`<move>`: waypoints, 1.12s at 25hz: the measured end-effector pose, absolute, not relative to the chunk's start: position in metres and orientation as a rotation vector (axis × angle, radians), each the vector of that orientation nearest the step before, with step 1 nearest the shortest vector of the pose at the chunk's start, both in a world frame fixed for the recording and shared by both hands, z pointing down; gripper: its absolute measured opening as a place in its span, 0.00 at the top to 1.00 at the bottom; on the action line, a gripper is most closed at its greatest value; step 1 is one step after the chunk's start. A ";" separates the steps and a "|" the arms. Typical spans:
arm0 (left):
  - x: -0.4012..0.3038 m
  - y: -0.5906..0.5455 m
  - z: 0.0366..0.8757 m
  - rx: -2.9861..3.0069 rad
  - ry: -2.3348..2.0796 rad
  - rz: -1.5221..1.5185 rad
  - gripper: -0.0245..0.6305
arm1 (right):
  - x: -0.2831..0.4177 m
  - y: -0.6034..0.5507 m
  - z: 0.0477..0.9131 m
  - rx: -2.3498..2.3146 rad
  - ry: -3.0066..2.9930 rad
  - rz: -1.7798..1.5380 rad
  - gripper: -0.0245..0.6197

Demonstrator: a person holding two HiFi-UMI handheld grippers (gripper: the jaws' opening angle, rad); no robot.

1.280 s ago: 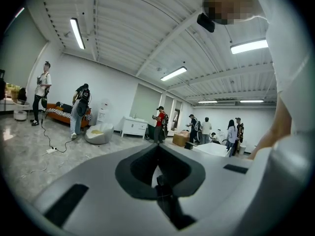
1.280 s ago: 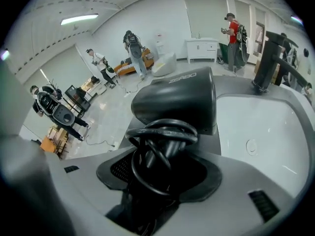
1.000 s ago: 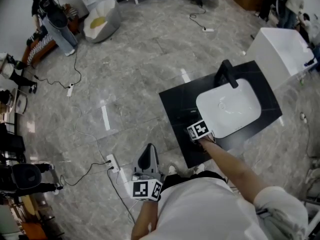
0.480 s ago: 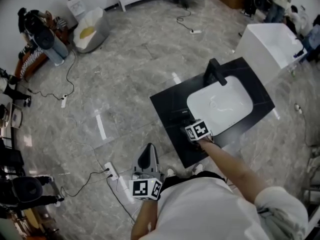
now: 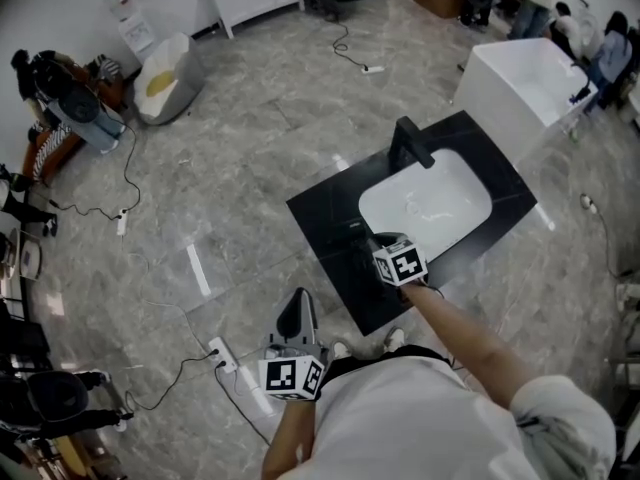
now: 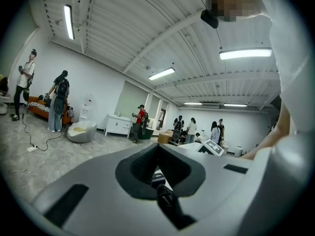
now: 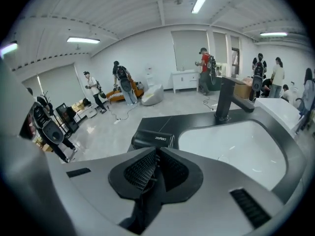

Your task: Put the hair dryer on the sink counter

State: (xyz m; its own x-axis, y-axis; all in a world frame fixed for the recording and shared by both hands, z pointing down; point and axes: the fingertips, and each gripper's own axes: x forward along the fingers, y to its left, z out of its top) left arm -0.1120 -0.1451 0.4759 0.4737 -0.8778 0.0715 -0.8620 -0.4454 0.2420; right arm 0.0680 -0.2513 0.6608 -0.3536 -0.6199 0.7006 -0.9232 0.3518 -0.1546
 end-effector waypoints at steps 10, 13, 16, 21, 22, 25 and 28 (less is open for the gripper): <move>-0.103 -0.140 0.466 2.519 -1.493 -0.079 0.96 | 0.056 -0.237 0.591 1.397 -2.270 0.625 0.89; -0.101 -0.140 0.461 2.540 -1.504 -0.070 0.96 | 0.051 -0.232 0.560 1.419 -2.351 0.581 0.89; -0.097 -0.139 0.453 2.550 -1.507 -0.079 0.96 | 0.047 -0.224 0.526 1.442 -2.433 0.512 0.89; -0.092 -0.138 0.439 2.588 -1.510 -0.095 0.96 | 0.047 -0.208 0.475 1.509 -2.583 0.466 0.89; -0.090 -0.138 0.436 2.596 -1.510 -0.097 0.96 | 0.049 -0.204 0.466 1.532 -2.606 0.435 0.89; -0.087 -0.138 0.430 2.614 -1.506 -0.103 0.96 | 0.052 -0.195 0.442 1.581 -2.672 0.354 0.89; -0.084 -0.138 0.426 2.626 -1.502 -0.108 0.96 | 0.054 -0.184 0.425 1.589 -2.702 0.253 0.89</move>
State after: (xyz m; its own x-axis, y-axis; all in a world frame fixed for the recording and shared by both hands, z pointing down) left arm -0.0835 -0.1376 0.4259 0.5067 -0.8621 -0.0050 -0.8540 -0.5027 0.1339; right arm 0.0543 -0.1837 0.4246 -0.4892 -0.8687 0.0783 -0.8681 0.4763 -0.1396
